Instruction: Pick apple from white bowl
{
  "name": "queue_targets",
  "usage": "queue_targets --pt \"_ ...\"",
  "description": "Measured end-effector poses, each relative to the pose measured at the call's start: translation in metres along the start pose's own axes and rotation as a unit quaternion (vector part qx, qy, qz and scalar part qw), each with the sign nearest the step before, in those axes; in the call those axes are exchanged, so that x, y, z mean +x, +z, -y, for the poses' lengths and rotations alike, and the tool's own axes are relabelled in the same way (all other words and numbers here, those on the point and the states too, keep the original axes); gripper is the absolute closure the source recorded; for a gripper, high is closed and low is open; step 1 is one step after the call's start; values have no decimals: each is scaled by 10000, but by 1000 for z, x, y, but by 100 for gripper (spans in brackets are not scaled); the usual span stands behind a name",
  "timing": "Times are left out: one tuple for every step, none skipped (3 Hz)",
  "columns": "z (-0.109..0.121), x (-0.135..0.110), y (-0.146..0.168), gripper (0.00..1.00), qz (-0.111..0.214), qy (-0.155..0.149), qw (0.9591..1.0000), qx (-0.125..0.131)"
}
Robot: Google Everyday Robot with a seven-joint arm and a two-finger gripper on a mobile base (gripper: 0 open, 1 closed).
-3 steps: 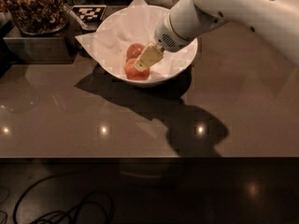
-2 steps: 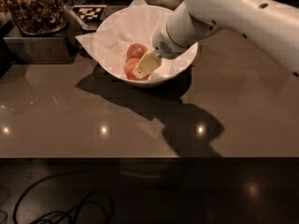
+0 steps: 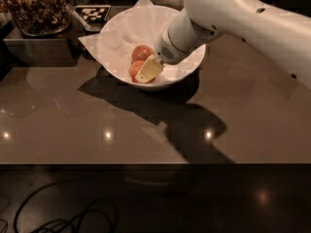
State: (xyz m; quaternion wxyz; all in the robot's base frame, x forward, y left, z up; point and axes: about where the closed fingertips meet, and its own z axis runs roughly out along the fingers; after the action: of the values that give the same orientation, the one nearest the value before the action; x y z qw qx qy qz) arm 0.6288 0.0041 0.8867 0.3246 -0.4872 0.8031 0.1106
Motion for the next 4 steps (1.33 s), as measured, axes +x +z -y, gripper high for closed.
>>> queue_targets --pt "0 -10 6 37 66 78 9999 -42" --pt "3 -11 11 38 57 184 9998 -42" --pt "6 -6 16 38 -10 274 9996 -66" --pt "5 -1 23 38 -84 354 9992 -161"
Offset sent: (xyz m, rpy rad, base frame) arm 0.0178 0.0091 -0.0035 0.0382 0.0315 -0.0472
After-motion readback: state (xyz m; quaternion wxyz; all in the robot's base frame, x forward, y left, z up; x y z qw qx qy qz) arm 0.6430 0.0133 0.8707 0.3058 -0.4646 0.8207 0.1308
